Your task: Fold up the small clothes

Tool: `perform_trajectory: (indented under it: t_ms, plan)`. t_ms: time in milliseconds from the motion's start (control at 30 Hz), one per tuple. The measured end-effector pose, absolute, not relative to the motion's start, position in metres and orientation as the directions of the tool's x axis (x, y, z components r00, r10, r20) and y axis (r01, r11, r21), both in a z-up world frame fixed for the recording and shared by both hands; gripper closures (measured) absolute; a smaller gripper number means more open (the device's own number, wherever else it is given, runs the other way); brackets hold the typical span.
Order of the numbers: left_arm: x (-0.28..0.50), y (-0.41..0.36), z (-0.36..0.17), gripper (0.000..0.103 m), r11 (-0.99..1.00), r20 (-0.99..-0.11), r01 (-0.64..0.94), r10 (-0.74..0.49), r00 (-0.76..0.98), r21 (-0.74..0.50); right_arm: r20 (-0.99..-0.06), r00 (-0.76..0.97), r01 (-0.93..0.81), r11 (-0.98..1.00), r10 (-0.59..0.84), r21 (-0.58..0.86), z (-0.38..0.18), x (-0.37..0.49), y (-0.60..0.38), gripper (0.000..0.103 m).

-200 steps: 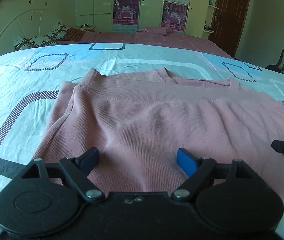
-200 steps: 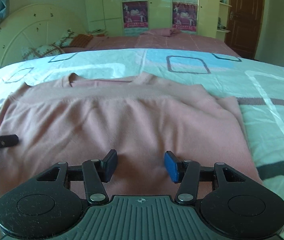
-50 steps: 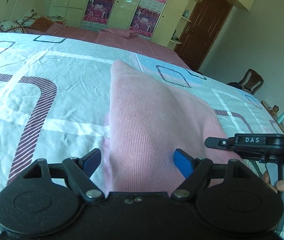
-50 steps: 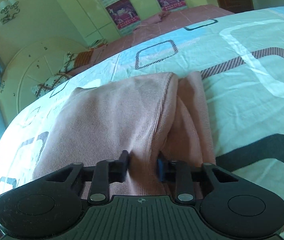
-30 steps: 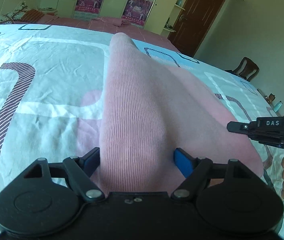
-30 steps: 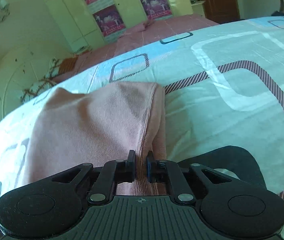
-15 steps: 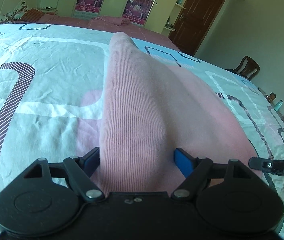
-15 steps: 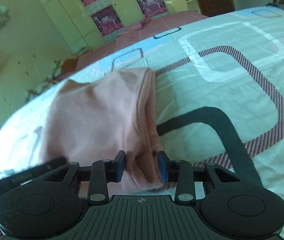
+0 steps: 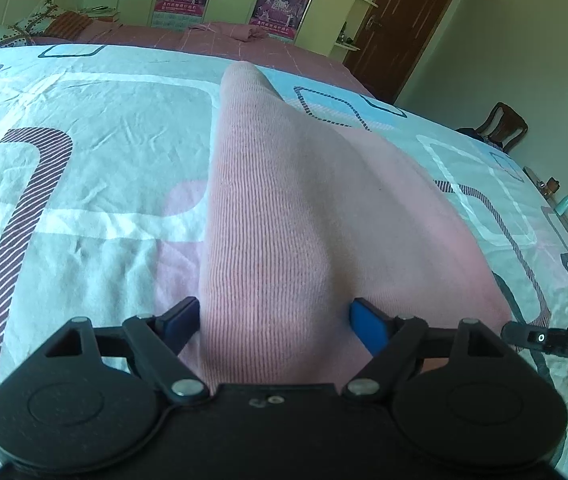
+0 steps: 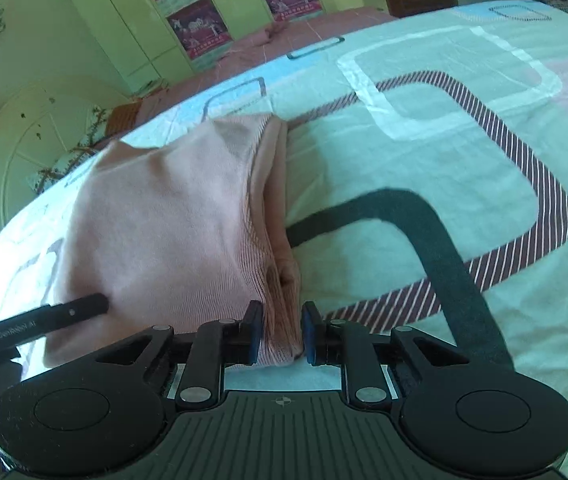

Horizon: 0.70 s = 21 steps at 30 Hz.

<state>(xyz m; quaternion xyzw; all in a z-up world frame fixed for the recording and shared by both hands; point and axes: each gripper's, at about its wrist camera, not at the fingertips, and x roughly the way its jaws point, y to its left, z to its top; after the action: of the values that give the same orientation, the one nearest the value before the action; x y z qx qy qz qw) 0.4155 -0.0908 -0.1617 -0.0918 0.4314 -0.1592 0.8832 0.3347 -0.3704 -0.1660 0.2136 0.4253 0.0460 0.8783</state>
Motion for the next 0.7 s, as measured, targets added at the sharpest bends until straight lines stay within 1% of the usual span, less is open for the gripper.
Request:
perform_trajectory:
  t_ms: [67, 133, 200, 233, 500, 700]
  plan:
    - [0.417, -0.089, -0.155, 0.022, 0.932, -0.725, 0.203, -0.361, 0.587, -0.3, -0.713, 0.652, 0.097, 0.905, 0.257, 0.415, -0.157, 0.339, -0.372, 0.082]
    - [0.42, -0.087, -0.146, 0.022, 0.93, -0.707, 0.21, -0.366, 0.606, -0.301, -0.697, 0.669, 0.099, 0.899, 0.258, 0.427, -0.149, 0.347, -0.373, 0.078]
    - [0.426, -0.086, -0.138, 0.022, 0.928, -0.695, 0.214, -0.371, 0.616, -0.305, -0.684, 0.684, 0.095, 0.898, 0.255, 0.43, -0.142, 0.357, -0.373, 0.068]
    - [0.432, -0.086, -0.135, 0.022, 0.927, -0.691, 0.213, -0.373, 0.619, -0.31, -0.679, 0.689, 0.093, 0.898, 0.253, 0.43, -0.139, 0.363, -0.372, 0.064]
    - [0.482, -0.088, -0.13, 0.022, 0.933, -0.694, 0.182, -0.354, 0.627, -0.311, -0.682, 0.676, 0.116, 0.873, 0.281, 0.474, -0.148, 0.421, -0.368, 0.063]
    - [0.521, -0.088, -0.144, 0.025, 0.921, -0.71, 0.141, -0.371, 0.598, -0.362, -0.687, 0.666, 0.178, 0.833, 0.29, 0.524, -0.163, 0.466, -0.377, 0.063]
